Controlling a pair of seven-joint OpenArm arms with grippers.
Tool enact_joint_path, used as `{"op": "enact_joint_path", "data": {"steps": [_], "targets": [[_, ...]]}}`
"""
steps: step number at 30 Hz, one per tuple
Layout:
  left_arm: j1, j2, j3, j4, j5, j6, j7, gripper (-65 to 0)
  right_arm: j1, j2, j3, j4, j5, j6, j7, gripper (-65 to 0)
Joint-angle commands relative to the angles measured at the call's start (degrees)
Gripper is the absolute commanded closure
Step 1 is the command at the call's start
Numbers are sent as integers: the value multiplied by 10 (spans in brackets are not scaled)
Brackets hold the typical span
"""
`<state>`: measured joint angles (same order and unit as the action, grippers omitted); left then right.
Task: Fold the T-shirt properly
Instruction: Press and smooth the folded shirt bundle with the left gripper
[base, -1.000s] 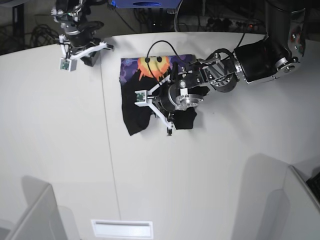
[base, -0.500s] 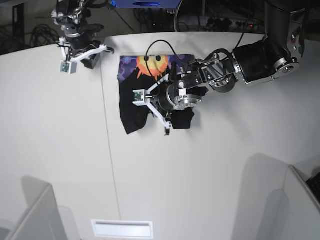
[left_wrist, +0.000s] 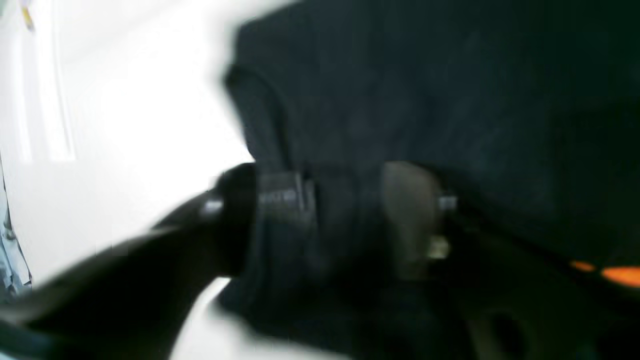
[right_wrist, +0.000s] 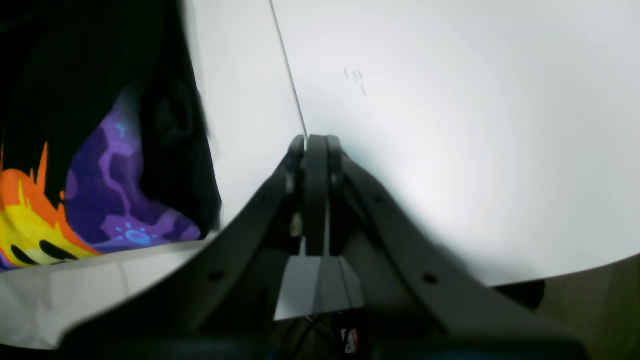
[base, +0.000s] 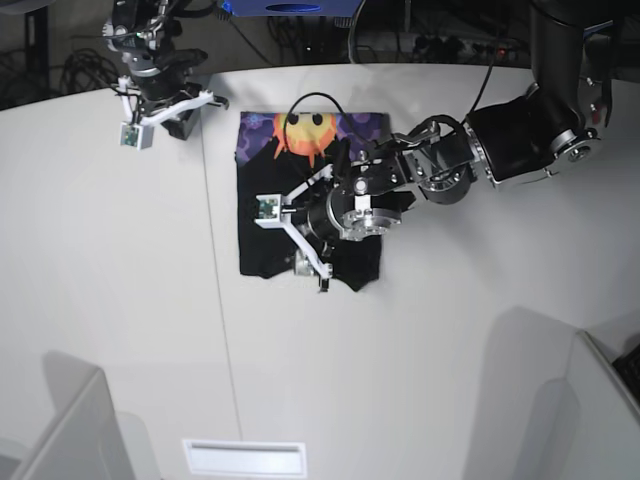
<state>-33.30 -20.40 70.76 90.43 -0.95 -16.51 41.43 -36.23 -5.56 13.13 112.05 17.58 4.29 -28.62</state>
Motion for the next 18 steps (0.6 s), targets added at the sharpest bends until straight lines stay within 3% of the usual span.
{"op": "enact_joint_path", "data": {"steps": [1,4,10,11,13,15,16,18], "targets": [[-15,1,-12,11,4,5,-5,-504,-2,1,0,8,4,3,11,0],[-16,4,-36,12,4,5,-5,-581,-2,1,-1,8,4,3,11,0],[5,10,-168,79,-6,5,-5,-579,3,3,5,8,2,3,11,0],[19,10,-201,99,-14,5,-5,-538,4,5,5,9,2,4,13,0],[54,9,-264,133,-33,5,-5,-357,3,6,5,11,1,6,14,0],[94,9,-323,164,-45,5,-5,-69,3,12,5,11,0,6,14,0],[113,8,-348,178,-45,5,-6,0,3,22,4,11,0,6,15,0],[148,8,-389,201,-45,5,-7,0,2,32,4,11,0,6,15,0]]}}
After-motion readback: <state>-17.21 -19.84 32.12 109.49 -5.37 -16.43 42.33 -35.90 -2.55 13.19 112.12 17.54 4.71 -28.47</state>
